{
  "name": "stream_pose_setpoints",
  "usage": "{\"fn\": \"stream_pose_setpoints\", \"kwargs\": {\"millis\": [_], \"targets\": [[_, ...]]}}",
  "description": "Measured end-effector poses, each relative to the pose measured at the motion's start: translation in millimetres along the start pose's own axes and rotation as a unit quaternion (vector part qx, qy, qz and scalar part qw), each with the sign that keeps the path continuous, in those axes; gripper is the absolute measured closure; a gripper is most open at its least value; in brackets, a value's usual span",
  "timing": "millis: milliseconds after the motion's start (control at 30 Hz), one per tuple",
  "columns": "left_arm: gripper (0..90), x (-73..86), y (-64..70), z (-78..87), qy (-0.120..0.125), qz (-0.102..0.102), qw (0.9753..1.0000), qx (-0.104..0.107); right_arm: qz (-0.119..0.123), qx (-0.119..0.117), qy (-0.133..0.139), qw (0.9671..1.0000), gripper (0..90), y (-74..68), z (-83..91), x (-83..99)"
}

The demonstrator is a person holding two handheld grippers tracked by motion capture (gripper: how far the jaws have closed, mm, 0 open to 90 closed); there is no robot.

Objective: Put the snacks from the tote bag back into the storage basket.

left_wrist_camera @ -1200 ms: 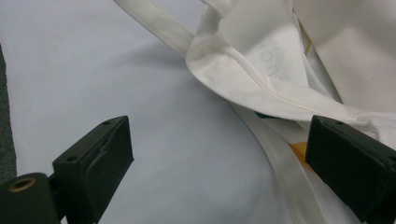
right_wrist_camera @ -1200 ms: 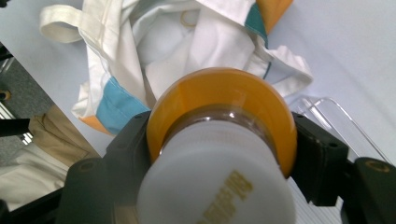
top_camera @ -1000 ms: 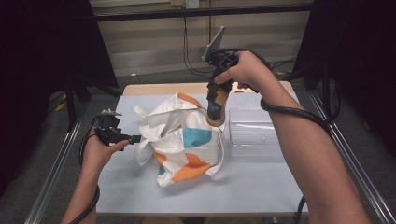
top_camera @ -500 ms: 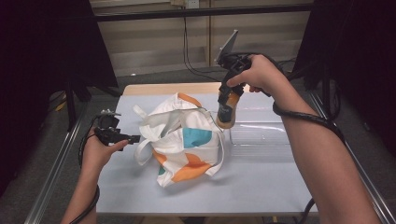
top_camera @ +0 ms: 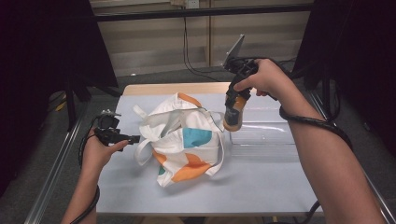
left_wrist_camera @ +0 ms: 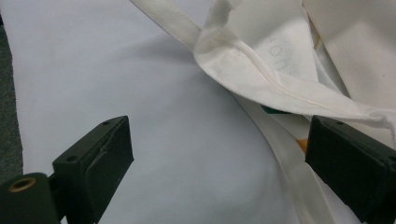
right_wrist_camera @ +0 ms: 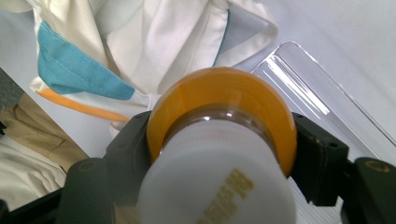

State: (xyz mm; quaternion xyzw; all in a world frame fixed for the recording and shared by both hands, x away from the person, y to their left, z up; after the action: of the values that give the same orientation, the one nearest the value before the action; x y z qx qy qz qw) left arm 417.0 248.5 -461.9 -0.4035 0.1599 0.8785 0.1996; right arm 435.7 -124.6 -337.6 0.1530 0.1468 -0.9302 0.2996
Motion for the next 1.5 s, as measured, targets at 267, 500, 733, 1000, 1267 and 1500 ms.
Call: {"fn": "stream_pose_setpoints", "kwargs": {"millis": [267, 500, 733, 1000, 1267, 1500], "targets": [[7.5, 0.6, -0.3, -0.1, 0.001, -0.003, 1.0, -0.002, -0.002, 0.005, -0.004, 1.0, 30.7, 5.4, -2.4, 10.2], [7.5, 1.0, -0.6, 0.2, -0.001, -0.005, 1.0, -0.002, 0.001, 0.01, -0.005, 0.9999, 30.7, 9.7, -6.4, 18.9], [7.5, 0.7, 0.7, -0.4, 0.0, -0.004, 1.0, -0.002, 0.001, 0.005, -0.001, 1.0, 30.7, 11.8, -7.8, 24.4], [7.6, 1.7, 0.2, -0.3, -0.002, -0.005, 1.0, -0.003, -0.005, 0.001, -0.003, 1.0, 30.7, 13.4, -9.3, 30.8], [7.6, 2.7, -0.7, 0.3, -0.005, -0.007, 1.0, -0.005, -0.004, -0.002, 0.004, 1.0, 30.7, 16.4, -5.0, 33.6], [7.6, 2.6, 0.1, -0.7, -0.003, -0.006, 1.0, -0.007, -0.004, 0.001, 0.0, 1.0, 30.8, 17.9, -6.5, 38.5]]}}
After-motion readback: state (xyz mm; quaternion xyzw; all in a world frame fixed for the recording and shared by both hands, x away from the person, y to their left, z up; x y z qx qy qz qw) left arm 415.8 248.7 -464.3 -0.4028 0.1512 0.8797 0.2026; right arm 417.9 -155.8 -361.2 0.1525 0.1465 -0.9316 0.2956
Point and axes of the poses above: each handheld gripper's, and its own axes: z roughly backward along the jaws, x roughly out of its underside, y roughly to its right, the point moved 8 cm from there along -z, roughly forward along the jaws, and after that the axes turned 14 degrees about y, right-handed, at the moved point
